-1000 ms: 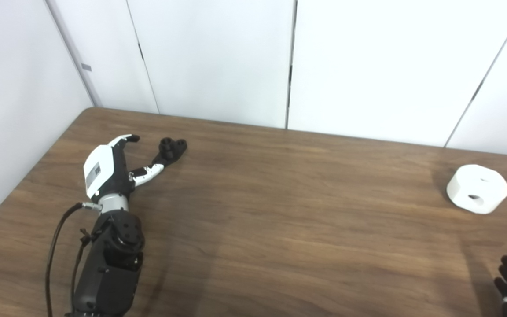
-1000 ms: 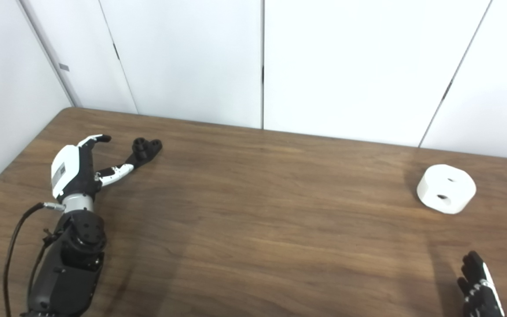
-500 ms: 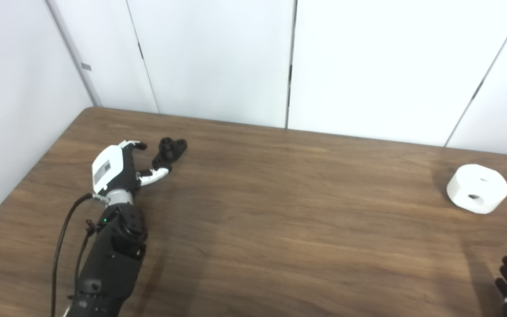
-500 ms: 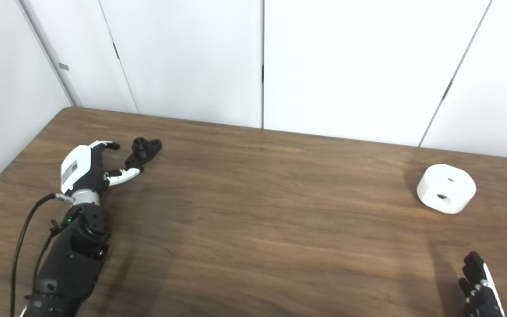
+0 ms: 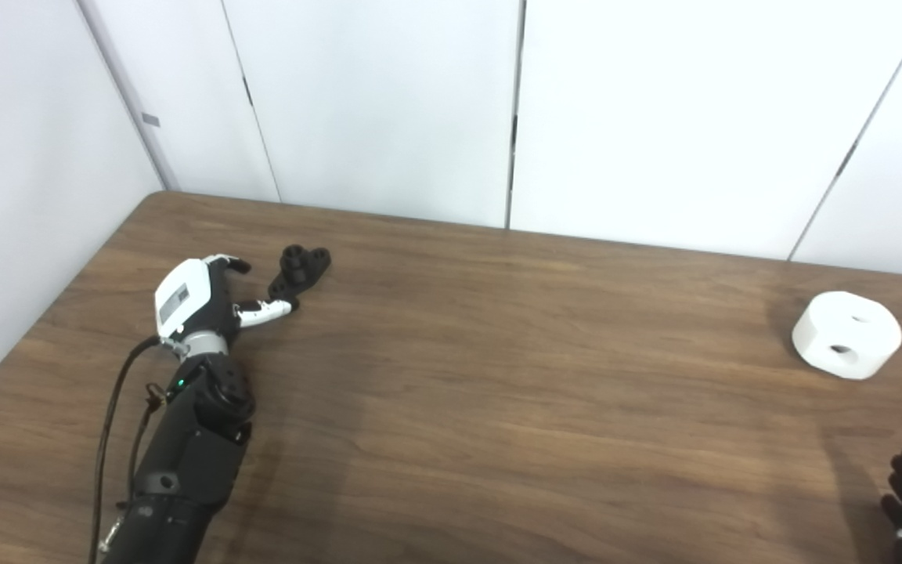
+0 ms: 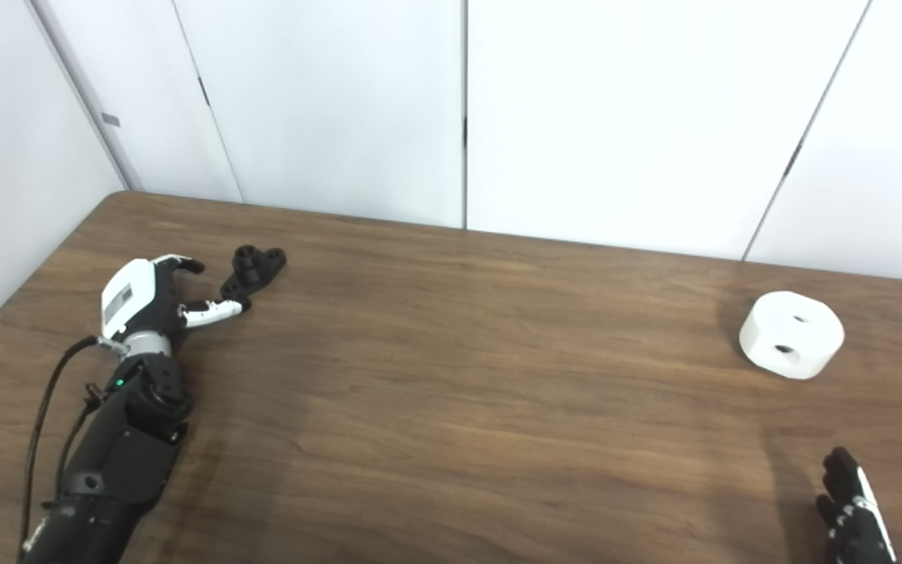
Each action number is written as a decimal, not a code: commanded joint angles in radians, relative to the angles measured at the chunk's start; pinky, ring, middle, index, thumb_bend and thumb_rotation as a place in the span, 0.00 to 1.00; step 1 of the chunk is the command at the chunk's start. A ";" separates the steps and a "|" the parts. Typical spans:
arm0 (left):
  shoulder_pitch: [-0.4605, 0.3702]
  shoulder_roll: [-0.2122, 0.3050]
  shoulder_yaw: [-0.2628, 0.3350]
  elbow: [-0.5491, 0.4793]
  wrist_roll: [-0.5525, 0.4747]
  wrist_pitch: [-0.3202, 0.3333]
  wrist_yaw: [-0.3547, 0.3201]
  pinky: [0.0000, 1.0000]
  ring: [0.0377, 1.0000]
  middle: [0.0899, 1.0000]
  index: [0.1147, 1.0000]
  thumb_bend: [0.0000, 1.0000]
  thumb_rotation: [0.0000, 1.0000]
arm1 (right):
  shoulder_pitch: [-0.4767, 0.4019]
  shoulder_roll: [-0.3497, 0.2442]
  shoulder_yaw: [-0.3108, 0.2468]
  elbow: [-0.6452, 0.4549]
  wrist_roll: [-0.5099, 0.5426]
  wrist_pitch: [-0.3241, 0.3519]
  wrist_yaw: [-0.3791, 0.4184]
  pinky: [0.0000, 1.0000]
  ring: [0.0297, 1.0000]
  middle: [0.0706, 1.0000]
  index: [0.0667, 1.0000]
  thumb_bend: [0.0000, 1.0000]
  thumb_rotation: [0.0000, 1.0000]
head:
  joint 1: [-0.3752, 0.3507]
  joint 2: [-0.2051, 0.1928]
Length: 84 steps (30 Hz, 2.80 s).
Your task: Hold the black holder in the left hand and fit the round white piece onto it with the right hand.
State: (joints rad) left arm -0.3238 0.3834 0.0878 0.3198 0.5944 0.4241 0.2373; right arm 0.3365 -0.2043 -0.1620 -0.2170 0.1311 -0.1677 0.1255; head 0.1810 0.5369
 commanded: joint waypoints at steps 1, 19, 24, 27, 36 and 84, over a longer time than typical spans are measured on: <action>-0.048 0.034 -0.013 0.007 0.003 -0.008 0.006 0.90 0.94 0.88 0.66 0.86 0.25 | 0.031 0.025 0.019 0.032 0.007 0.017 -0.002 1.00 1.00 0.98 0.96 0.61 1.00 | 0.000 0.000; -0.076 0.024 -0.059 -0.015 -0.042 0.019 -0.033 0.85 0.95 0.88 0.61 0.83 0.27 | 0.038 0.036 0.025 0.014 -0.028 0.035 -0.015 1.00 1.00 0.98 0.96 0.62 1.00 | -0.005 0.005; -0.083 0.012 -0.071 -0.018 -0.044 0.032 -0.025 0.86 0.95 0.88 0.61 0.82 0.27 | 0.039 0.042 0.023 0.009 -0.040 0.039 -0.020 1.00 1.00 0.97 0.95 0.62 1.00 | -0.007 0.008; -0.084 0.015 -0.081 -0.016 -0.044 0.024 -0.024 0.87 0.95 0.87 0.59 0.81 0.26 | 0.039 0.040 0.025 0.011 -0.034 0.031 -0.014 1.00 1.00 0.97 0.95 0.61 1.00 | -0.006 0.009; -0.081 0.020 -0.097 -0.014 -0.040 0.016 -0.010 0.87 0.93 0.84 0.57 0.80 0.24 | 0.041 0.039 0.025 0.003 -0.033 0.041 -0.013 1.00 1.00 0.98 0.96 0.60 1.00 | -0.009 0.012; 0.110 -0.040 -0.214 -0.294 -0.002 -0.018 -0.066 0.78 0.87 0.78 0.42 0.52 0.05 | 0.018 0.037 0.030 0.023 -0.046 0.044 -0.014 1.00 1.00 0.97 0.97 0.63 1.00 | -0.032 0.026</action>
State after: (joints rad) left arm -0.2115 0.3450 -0.1103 0.0569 0.5834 0.4191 0.1912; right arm 0.3431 -0.1878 -0.1532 -0.2373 0.0867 -0.1382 0.1142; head 0.1488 0.5630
